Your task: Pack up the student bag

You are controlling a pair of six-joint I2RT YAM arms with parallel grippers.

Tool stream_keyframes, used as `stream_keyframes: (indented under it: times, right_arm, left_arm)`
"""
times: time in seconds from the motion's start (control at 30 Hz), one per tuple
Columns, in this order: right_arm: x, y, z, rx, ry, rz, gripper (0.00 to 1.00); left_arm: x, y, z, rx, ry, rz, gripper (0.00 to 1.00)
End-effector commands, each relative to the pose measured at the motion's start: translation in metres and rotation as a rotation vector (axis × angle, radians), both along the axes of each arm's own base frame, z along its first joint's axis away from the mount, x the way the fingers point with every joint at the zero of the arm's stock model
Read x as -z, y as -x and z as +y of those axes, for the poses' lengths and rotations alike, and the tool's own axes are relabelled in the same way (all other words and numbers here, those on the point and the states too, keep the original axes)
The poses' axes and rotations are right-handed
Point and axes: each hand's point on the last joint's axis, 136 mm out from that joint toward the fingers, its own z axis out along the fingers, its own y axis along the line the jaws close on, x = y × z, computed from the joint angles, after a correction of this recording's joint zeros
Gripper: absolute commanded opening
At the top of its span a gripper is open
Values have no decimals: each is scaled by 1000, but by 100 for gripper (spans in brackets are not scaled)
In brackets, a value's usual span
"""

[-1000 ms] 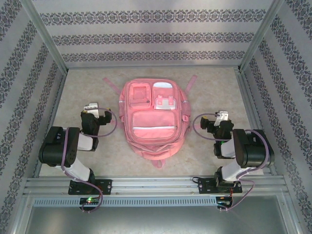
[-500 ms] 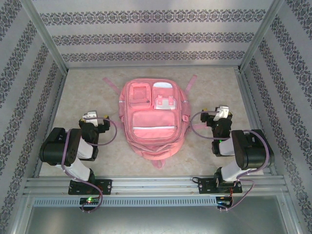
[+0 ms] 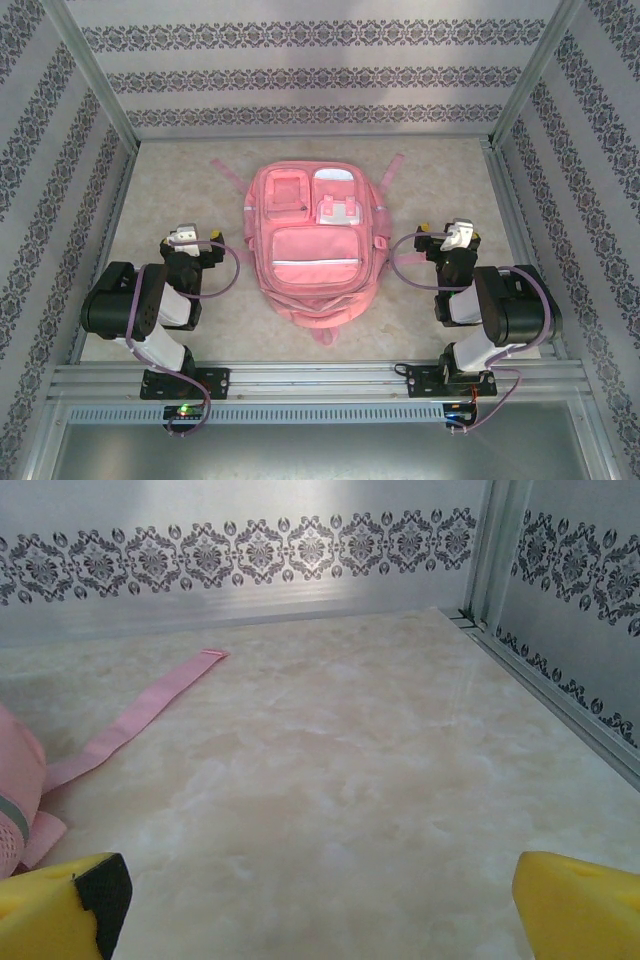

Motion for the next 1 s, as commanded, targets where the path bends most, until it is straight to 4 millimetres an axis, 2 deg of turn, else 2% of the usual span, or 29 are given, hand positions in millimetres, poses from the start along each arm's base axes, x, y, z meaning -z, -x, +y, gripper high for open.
stream_keyframes:
  times: [0.0,0.73,0.8,0.87,0.97]
  right_arm:
    - [-11,-3,-4,30,-17,-48,98]
    - [-11,-3,-5,29,-23,-49,98]
    - [-10,-3,-5,29,-23,-48,98]
    - [-10,-3,-5,28,-23,-47,98]
    - [-10,-3,-5,29,-24,-48,98]
  left_arm:
    - [-13,-2,-4,22,-13,-55,100]
    - [-13,-4,-8,50,-18,-53,100]
    - [-14,-10,-9,55,-24,-54,100]
    - [-12,-17,-14,81,-27,-21,100]
    - [-10,-15,-23,138,-32,-13,100]
